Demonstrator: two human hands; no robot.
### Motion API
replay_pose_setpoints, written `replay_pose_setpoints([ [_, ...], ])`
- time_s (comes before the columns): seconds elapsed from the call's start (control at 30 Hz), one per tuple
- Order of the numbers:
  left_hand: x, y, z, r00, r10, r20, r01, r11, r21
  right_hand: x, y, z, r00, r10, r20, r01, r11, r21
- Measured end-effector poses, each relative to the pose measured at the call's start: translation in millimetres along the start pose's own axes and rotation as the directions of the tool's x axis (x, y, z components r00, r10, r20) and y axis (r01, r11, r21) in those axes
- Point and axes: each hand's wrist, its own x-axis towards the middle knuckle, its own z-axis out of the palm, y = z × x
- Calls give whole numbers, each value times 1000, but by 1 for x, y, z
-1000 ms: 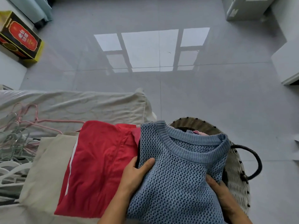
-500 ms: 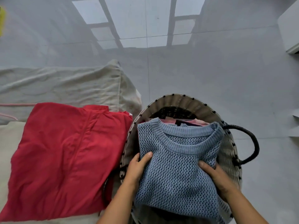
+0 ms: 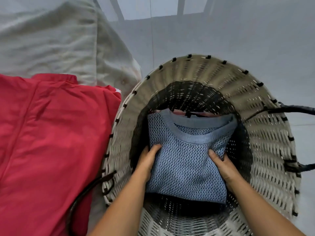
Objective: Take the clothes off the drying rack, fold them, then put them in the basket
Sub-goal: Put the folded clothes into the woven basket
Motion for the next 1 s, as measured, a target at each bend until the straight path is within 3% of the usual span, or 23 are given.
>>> replay_pose_setpoints([
  [0.27, 46, -40, 8, 996, 53, -74, -46, 995, 86, 52, 40, -6, 999, -42, -12, 40, 993, -107],
  [0.33, 50, -47, 11, 988, 112, -107, -88, 975, 206, 59, 45, -7, 999, -49, -20, 46, 990, -133],
  [0.4, 42, -49, 15, 945, 263, -193, -179, 912, 369, 58, 49, -3, 977, -121, -173, 86, 977, -197],
  [0.47, 23, -52, 22, 845, 509, -165, -337, 746, 575, 45, 46, 9, 876, -294, -382, 138, 913, -385],
  [0.5, 14, -55, 26, 782, 621, -49, -415, 578, 703, 35, 44, 20, 815, -398, -422, 165, 856, -491],
  [0.57, 5, -71, 33, 686, 687, 240, -481, 180, 858, 22, 49, 38, 736, -580, -350, 206, 685, -699],
  [0.6, 5, -79, 33, 685, 655, 319, -462, 52, 885, 19, 51, 45, 725, -635, -267, 212, 574, -791],
  [0.63, 10, -84, 32, 710, 611, 349, -436, -8, 900, 22, 55, 49, 731, -659, -179, 212, 469, -857],
  [0.77, 38, -87, 27, 814, 496, 303, -324, -46, 945, 49, 65, 45, 782, -622, -35, 154, 248, -956],
  [0.9, 59, -79, 32, 856, 424, 297, -306, -49, 951, 72, 66, 47, 828, -561, 3, 100, 143, -985],
  [1.0, 53, -68, 35, 912, 300, 279, -274, -58, 960, 73, 61, 48, 871, -491, -14, 71, 153, -986],
])
